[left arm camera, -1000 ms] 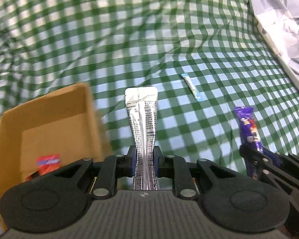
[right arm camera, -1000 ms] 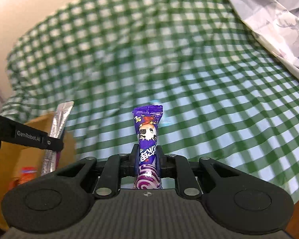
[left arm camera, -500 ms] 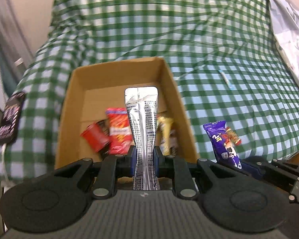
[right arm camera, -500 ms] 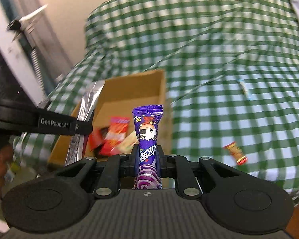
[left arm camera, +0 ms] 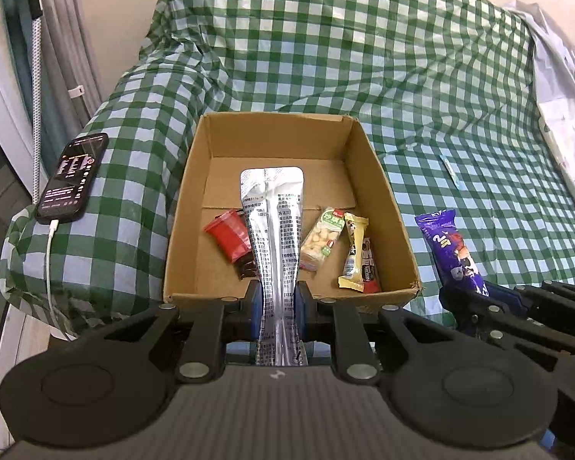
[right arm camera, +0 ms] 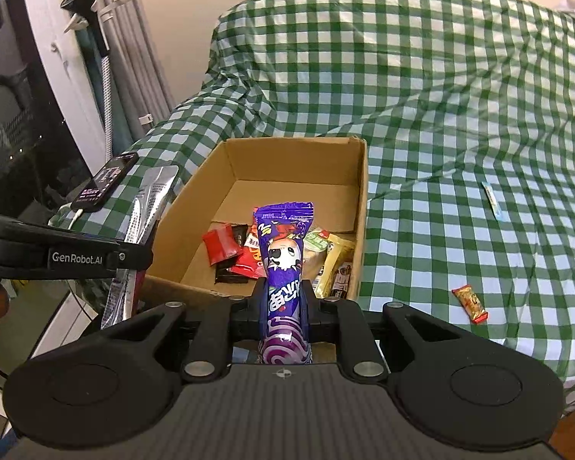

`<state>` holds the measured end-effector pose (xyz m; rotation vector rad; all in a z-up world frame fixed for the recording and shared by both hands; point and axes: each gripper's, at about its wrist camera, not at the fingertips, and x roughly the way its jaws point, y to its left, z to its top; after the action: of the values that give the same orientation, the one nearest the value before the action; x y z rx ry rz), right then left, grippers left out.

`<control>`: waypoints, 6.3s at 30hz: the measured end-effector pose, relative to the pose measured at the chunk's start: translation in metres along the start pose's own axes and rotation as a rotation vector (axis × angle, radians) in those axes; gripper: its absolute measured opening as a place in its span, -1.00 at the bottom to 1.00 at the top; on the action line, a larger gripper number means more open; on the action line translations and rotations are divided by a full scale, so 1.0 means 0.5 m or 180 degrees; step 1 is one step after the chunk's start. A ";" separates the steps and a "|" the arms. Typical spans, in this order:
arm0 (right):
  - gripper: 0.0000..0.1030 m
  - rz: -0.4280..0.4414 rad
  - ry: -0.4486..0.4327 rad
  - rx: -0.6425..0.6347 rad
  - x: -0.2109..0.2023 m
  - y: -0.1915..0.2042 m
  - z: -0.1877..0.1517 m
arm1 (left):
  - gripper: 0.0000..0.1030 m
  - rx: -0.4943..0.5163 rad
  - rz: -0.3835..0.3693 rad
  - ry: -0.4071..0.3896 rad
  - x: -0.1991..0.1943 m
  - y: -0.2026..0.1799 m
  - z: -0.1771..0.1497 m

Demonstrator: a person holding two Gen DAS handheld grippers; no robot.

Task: Organize snacks
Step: 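Carry the silver pack and purple snack over the box with both tools, then open left tool dropping silver pack while right tool releases purple snack into box, then lift both tools up away from the box, then grasp the red-gold candy with right tool while left tool grasps light-blue stick pack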

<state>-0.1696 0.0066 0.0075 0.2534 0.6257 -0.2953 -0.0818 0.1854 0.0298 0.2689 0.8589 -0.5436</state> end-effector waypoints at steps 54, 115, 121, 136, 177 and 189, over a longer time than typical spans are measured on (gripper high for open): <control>-0.67 -0.0137 0.0400 -0.0132 0.256 0.004 0.116 | -0.63 -0.0242 0.0068 0.0361 0.276 0.075 0.163; 0.86 -0.0320 -0.0368 -0.0210 -0.029 0.057 -0.013 | 0.99 -0.0007 0.0523 -0.0040 0.001 -0.006 -0.031; 0.86 -0.0335 -0.0408 -0.0092 -0.041 0.035 -0.023 | 0.99 0.0059 0.0541 0.0009 0.002 -0.024 -0.033; 0.82 -0.1130 0.0279 0.0320 0.196 -0.341 -0.063 | 1.00 0.0068 0.0839 0.0306 0.078 -0.041 0.016; -0.61 -0.1728 0.0432 0.1691 0.242 -0.824 -0.101 | 0.99 0.0596 -0.0203 0.0880 0.755 -0.748 0.424; -0.60 -0.1747 0.0336 0.1719 0.285 -0.905 -0.082 | -0.09 0.0476 -0.0201 0.1254 0.963 -0.849 0.439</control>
<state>-0.2377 -0.4275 -0.1755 0.6186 0.7058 -0.9895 0.0790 -0.4290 -0.2092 0.4976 1.2131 -0.6256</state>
